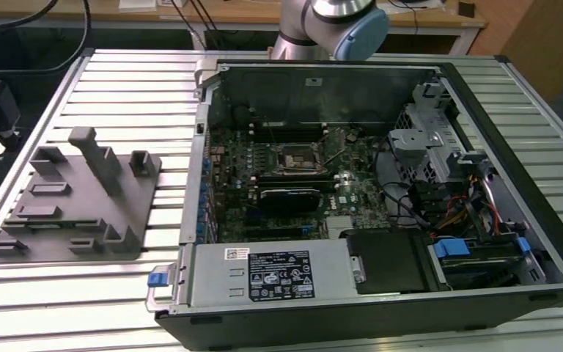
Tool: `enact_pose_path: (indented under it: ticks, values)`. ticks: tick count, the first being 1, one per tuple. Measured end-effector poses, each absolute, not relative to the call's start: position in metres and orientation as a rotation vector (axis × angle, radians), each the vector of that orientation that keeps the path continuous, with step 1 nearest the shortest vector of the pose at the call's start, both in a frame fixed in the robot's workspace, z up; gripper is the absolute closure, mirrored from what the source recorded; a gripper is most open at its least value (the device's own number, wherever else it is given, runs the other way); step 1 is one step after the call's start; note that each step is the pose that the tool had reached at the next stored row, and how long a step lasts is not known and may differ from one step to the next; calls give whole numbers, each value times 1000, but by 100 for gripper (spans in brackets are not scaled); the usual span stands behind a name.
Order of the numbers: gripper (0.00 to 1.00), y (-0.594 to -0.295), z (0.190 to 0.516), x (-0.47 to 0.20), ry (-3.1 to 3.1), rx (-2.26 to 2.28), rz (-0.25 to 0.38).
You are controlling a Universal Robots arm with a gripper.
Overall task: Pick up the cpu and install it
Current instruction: 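Pick up the cpu and move it towards the insertion slot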
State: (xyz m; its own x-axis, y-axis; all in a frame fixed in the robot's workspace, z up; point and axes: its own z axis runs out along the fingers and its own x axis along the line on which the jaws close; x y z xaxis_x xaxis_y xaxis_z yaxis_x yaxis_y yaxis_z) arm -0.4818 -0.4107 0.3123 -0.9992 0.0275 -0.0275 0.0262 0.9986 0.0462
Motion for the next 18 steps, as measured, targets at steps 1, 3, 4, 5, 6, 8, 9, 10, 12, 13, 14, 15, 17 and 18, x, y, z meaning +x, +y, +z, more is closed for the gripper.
enact_pose_path:
  ticks: [1,3,4,5,6,8,9,10,12,13,14,15,17,18]
  values:
    - [45,-411,316,-482,3112,42,71]
    - [45,-410,324,-482,3112,42,72]
    - [45,-410,328,-482,3112,42,71]
    - [45,-410,332,-482,3112,42,72]
    - [45,-410,336,-482,3111,42,72]
    - [45,-410,344,-482,3111,42,72]
    - [45,-410,347,-482,3111,42,71]
    - [45,-410,351,-482,3111,42,71]
    - [45,-409,358,-482,3111,42,72]
    - [45,-409,361,-482,3110,42,72]
    - [45,-409,365,-482,3110,42,72]
    - [45,-409,368,-482,3110,42,71]
    - [45,-409,375,-482,3110,42,72]
    - [45,-409,378,-482,3110,42,72]
